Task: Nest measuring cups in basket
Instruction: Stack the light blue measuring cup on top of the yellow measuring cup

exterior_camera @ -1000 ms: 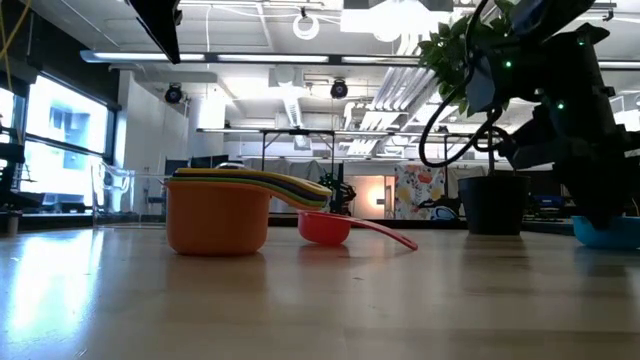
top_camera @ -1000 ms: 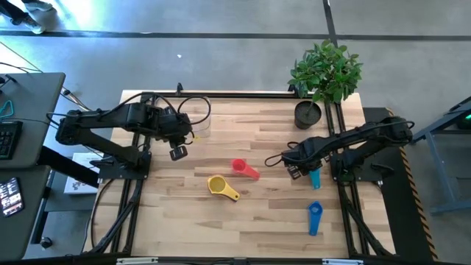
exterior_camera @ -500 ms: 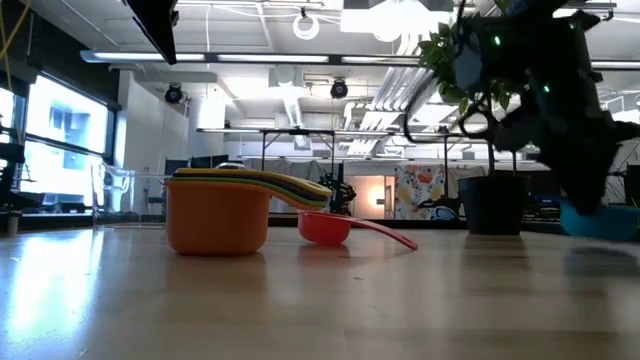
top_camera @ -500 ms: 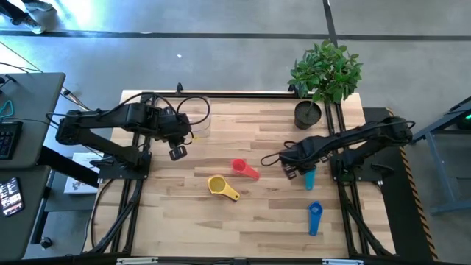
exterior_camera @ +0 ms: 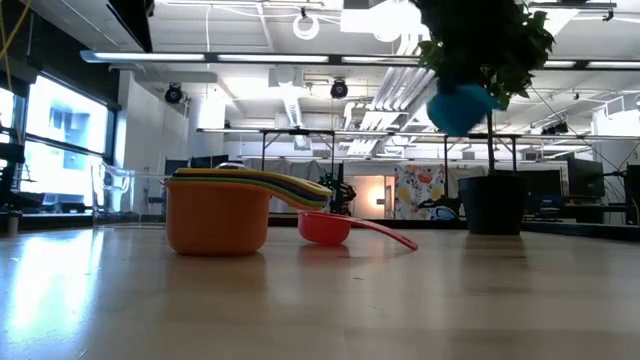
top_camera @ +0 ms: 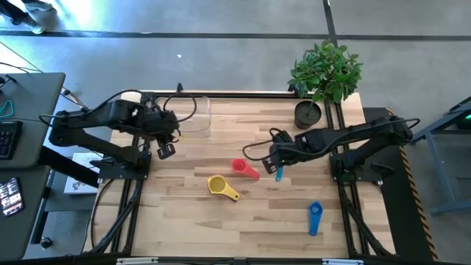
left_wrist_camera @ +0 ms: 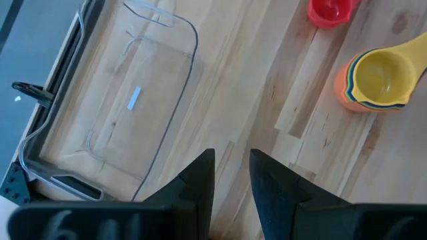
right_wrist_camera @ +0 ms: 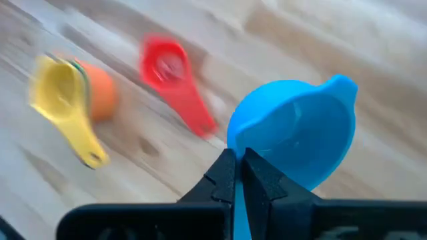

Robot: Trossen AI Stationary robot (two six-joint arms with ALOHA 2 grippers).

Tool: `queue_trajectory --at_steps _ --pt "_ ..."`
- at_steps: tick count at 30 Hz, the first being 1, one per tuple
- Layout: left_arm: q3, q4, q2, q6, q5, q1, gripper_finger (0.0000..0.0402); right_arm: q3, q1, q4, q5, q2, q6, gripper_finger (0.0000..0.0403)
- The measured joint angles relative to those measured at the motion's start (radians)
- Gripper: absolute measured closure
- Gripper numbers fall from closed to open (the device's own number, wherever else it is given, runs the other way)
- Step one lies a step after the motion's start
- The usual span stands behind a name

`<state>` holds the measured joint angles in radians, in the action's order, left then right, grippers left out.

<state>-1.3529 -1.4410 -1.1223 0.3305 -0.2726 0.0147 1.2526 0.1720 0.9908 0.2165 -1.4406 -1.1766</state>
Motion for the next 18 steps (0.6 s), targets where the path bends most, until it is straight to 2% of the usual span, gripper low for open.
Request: queue_trajectory --at_steps 8,18 --pt "0.000 -0.010 0.075 0.000 0.000 0.000 0.0316 0.117 -0.002 -0.095 0.128 0.000 0.111 0.0402" --pt "0.000 -0.011 0.141 -0.010 0.000 0.000 0.0316 0.148 -0.003 -0.403 0.201 0.000 0.325 0.0402"
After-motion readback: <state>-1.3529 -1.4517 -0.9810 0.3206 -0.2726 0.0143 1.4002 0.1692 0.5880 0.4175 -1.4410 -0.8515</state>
